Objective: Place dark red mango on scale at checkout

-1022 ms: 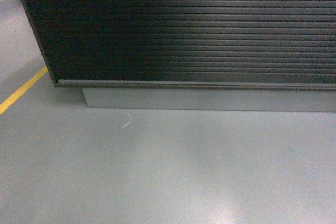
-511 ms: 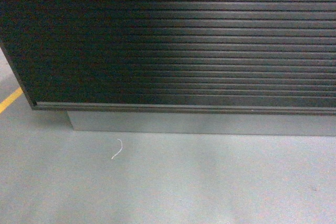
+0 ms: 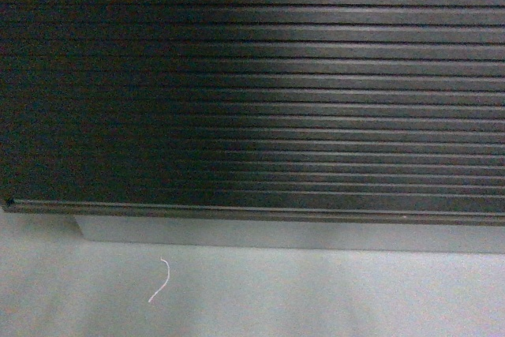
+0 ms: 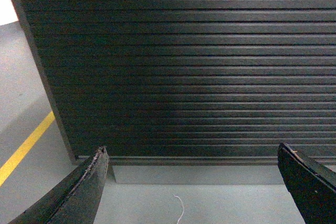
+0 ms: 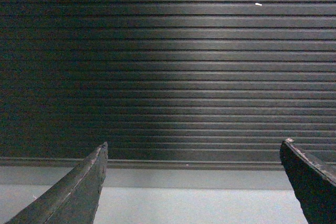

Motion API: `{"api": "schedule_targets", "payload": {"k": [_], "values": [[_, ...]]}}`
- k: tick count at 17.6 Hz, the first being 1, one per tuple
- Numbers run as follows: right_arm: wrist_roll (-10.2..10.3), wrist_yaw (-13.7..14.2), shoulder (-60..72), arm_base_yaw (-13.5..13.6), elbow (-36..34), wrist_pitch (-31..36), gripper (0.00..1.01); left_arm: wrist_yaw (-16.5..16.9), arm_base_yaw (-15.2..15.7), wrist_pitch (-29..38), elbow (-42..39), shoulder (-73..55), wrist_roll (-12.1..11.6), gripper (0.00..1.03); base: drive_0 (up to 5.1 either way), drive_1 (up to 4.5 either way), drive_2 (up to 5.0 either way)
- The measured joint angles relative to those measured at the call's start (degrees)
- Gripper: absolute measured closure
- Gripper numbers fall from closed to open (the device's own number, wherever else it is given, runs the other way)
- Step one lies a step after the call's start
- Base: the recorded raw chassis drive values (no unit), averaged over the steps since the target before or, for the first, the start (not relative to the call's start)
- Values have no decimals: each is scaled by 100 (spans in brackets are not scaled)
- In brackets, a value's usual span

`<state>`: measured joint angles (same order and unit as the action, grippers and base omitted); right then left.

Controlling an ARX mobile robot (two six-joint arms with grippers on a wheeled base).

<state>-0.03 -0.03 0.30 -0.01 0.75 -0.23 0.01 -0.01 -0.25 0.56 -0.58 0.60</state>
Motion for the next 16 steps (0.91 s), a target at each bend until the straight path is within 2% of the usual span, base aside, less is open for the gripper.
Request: {"api": "schedule_targets", "payload": {"k": [7,16], "values": [[0,4,0,0,0,4,3,-2,0,2,0,0,0,5,-3,426,-431],[0,2,0,0,0,0,3,-2,0,4,0,0,0,5,0,0,0]]}}
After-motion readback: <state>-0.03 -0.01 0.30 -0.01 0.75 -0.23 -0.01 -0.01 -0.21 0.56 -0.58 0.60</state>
